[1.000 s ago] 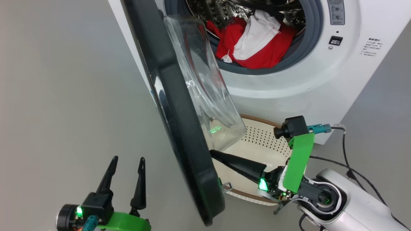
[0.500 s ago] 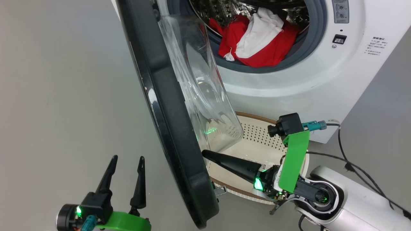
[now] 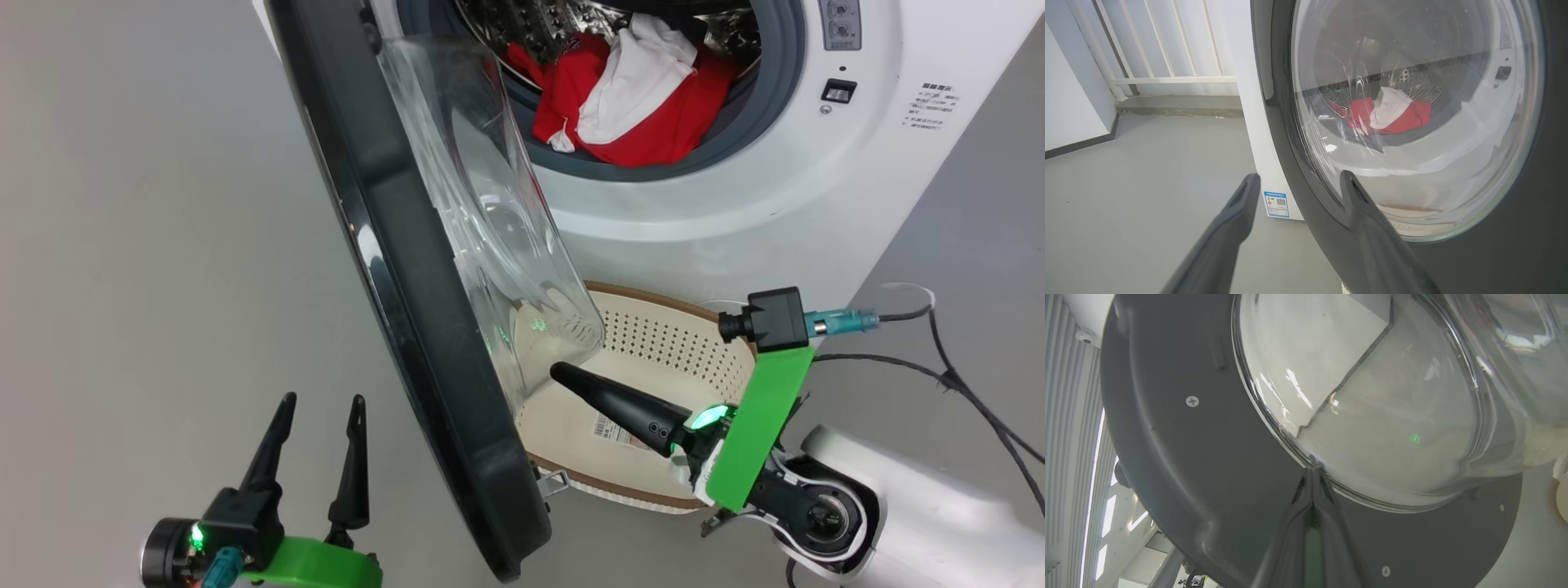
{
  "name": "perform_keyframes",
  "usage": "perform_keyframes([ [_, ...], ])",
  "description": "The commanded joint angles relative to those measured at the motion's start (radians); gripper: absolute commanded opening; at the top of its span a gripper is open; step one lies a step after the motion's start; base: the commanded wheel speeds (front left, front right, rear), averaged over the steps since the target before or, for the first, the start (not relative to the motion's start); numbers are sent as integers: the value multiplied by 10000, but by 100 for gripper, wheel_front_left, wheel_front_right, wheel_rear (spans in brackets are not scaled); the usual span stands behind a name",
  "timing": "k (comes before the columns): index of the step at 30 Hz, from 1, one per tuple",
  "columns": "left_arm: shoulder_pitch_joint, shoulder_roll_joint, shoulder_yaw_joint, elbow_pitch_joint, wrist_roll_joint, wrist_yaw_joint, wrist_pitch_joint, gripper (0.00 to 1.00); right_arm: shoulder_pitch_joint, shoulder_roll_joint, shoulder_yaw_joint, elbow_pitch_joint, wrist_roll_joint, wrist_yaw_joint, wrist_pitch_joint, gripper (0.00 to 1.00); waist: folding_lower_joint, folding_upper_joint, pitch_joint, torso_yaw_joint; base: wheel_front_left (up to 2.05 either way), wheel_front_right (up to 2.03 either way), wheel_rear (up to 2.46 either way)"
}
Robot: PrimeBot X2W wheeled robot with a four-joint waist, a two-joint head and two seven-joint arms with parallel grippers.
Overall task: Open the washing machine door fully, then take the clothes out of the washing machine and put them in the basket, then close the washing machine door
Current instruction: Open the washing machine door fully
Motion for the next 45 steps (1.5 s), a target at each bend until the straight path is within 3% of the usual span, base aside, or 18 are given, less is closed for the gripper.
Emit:
perform_keyframes([
  [1, -112, 144, 364, -268, -76, 40, -93, 100, -14, -54, 71, -172, -325, 17, -283, 87, 0, -1, 5, -30, 0, 0, 0],
  [4, -105, 143, 379, -283, -73, 31, -93, 100, -23, -193, 291, -40, -1066, 17, -911, 100, 0, -1, -10, -86, 0, 0, 0],
  [10, -34, 150, 402, -290, -42, 38, -93, 100, 45, -331, 592, 440, -2570, 17, -1975, 100, 0, -1, -139, -206, 0, 0, 0],
  [16, 106, 234, 441, -341, -36, 35, -93, 100, 365, -261, 204, 1260, -4442, 17, -2516, 100, 0, -1, -308, -322, 0, 0, 0],
  [26, 435, 375, 508, -465, -81, 102, -93, 100, 2284, 958, -2557, 2131, -9146, 17, -2647, 100, 0, -1, -706, -466, 0, 0, 0],
  [28, 471, 392, 513, -477, -87, 114, -93, 100, 2575, 1138, -2899, 2078, -9634, 17, -2643, 100, 0, -1, -758, -478, 0, 0, 0],
  [38, 815, 529, 507, -727, -168, 203, -44, 100, 5554, 3178, -6291, 238, -14308, 17, -1951, 100, 0, -1, -1072, -582, 0, 0, 0],
  [45, 1104, 628, 512, -969, -197, 307, -6, 100, 7103, 4221, -7539, -876, -16012, 17, -1760, 100, 0, -1, -1220, -682, 0, 0, 0],
])
